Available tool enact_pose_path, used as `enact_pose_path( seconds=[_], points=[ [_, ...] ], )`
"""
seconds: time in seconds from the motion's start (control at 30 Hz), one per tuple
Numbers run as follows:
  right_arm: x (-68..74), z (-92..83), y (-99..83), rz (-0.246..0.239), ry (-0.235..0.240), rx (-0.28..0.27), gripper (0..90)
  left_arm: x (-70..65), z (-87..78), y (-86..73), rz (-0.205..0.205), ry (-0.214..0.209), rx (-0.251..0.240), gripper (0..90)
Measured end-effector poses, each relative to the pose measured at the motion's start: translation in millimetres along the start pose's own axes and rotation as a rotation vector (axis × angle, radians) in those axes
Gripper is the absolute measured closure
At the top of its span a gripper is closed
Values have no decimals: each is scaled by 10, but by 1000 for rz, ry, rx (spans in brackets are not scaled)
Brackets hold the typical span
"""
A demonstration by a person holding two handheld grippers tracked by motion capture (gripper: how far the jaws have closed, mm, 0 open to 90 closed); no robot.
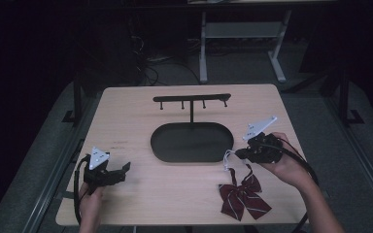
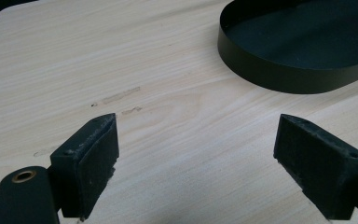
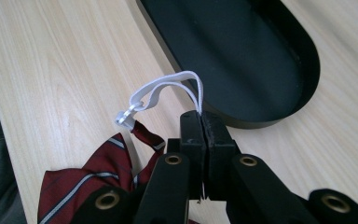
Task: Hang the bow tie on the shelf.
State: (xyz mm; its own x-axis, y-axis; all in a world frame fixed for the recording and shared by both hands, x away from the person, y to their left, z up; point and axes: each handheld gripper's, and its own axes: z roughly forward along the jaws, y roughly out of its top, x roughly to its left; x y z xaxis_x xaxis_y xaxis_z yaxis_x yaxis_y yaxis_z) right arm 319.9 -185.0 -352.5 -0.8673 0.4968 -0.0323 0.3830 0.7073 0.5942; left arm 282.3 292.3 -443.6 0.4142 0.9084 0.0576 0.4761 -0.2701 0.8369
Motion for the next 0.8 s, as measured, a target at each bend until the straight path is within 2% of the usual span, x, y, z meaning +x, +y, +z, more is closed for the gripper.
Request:
enact_pose_path(
  seconds=[0.67, 0.8],
  points=[
    [93, -139, 242, -64, 16, -25, 881, 5, -7, 6, 4, 2, -1, 135],
    [110, -149, 308, -72, 28, -26, 882, 0, -8, 11, -6, 2, -5, 136]
  ],
)
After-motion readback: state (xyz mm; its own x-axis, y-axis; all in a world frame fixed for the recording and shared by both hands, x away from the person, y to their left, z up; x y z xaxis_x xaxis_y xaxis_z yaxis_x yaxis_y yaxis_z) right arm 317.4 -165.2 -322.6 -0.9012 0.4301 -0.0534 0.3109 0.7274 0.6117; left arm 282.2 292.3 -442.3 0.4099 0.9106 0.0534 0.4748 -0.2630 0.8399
